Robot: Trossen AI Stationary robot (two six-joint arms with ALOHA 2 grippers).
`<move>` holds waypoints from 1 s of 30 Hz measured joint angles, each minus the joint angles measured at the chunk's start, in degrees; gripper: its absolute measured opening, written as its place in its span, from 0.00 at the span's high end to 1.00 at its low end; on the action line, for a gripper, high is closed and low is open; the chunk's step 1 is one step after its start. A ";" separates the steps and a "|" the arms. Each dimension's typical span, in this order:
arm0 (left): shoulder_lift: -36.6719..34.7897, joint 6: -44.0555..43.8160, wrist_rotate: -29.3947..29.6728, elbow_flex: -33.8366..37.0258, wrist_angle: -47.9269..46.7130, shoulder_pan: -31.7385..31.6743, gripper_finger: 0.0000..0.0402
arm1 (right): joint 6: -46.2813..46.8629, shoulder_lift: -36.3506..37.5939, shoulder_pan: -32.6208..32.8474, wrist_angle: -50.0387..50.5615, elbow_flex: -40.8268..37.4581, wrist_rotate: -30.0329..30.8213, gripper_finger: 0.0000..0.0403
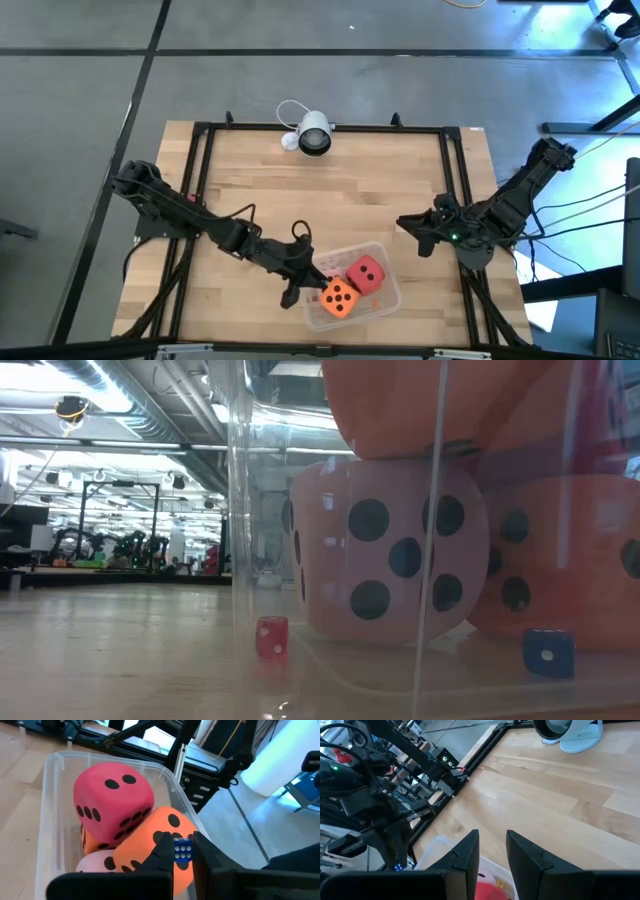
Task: Pick & Place Dice
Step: Put the small blue die into the transparent bin
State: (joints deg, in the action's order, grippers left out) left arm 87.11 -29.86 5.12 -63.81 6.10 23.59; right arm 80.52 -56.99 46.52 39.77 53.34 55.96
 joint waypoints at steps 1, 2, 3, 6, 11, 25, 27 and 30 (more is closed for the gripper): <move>0.00 0.14 -0.12 0.00 0.03 0.00 0.97 | 0.02 0.00 0.00 -0.04 0.00 0.03 0.76; 0.00 0.40 -0.15 0.00 0.01 0.00 0.97 | 0.01 0.00 0.00 -0.16 0.00 0.08 0.76; 0.00 0.46 -0.15 0.00 -0.01 0.00 0.97 | 0.01 0.00 0.00 -0.34 0.00 0.15 0.76; 0.00 0.43 -0.17 0.00 0.01 0.00 0.97 | 0.01 0.00 0.00 -0.37 0.00 0.17 0.76; 0.00 0.45 -1.68 0.00 -0.03 0.00 0.97 | -0.17 0.00 0.00 -0.37 0.00 0.16 0.76; 0.00 0.61 -2.37 0.02 -0.30 -0.02 0.97 | -0.92 0.00 0.00 -0.37 0.00 0.16 0.76; 0.00 0.65 -3.46 0.02 -0.30 -0.02 0.97 | -1.19 0.00 0.00 -0.37 0.00 0.16 0.76; 0.00 0.54 -3.69 0.02 -0.30 -0.02 0.97 | -1.26 0.00 0.01 -0.37 0.00 0.16 0.76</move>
State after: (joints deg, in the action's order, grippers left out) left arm 87.11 -29.33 1.43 -63.79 5.80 23.57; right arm 79.26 -56.99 46.53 39.40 53.34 56.12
